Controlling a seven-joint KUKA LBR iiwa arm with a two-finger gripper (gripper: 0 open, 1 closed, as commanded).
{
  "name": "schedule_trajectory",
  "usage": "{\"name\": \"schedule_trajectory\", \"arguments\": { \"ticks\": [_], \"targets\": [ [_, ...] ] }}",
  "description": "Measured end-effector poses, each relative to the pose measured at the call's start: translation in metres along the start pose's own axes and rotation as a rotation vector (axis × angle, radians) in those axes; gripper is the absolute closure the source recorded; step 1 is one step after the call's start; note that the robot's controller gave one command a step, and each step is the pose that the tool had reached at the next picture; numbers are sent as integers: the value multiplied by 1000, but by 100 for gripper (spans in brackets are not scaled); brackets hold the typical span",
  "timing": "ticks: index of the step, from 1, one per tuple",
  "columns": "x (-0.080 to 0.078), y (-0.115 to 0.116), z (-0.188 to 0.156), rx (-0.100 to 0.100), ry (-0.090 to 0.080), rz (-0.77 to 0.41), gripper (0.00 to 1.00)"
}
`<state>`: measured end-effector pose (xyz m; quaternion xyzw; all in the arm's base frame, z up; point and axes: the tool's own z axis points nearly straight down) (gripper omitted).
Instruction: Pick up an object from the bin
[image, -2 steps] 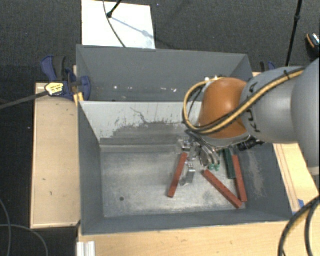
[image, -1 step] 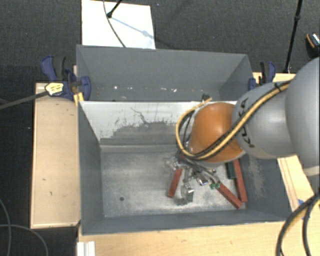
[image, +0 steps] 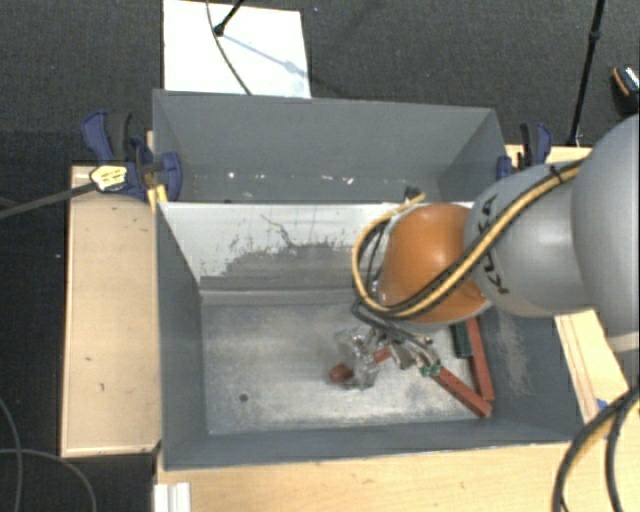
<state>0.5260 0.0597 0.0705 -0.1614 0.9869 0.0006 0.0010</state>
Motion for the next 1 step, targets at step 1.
{"name": "schedule_trajectory", "arguments": {
  "ticks": [1],
  "targets": [
    [-17, -34, -144, 4, -9, 27, 100]
  ]
}}
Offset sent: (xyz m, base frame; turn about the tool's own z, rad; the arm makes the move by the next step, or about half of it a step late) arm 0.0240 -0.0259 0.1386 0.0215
